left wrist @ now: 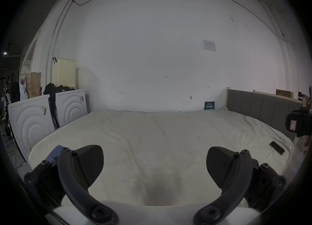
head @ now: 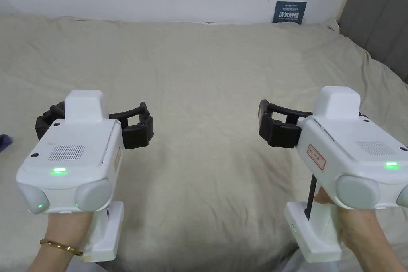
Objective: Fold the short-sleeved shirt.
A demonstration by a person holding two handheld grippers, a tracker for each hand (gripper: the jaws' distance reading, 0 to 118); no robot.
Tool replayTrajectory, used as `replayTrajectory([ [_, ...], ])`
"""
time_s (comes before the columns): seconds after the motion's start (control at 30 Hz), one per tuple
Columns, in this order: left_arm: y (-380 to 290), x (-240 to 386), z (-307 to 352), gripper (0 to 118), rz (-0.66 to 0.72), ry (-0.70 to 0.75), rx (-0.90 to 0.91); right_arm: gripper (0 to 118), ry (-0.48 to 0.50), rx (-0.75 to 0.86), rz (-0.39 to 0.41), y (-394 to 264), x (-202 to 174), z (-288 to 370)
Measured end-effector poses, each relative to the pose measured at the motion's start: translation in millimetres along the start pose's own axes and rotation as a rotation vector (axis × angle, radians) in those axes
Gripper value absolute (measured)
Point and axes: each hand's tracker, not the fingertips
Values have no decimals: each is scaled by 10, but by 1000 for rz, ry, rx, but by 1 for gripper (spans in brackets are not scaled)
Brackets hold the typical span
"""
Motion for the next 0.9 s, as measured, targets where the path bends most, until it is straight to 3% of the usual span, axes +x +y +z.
replayTrajectory([
  [0.9,-58,-18,-3,118,-3,21,-12,118,12,-13,8,-62,5,-26],
])
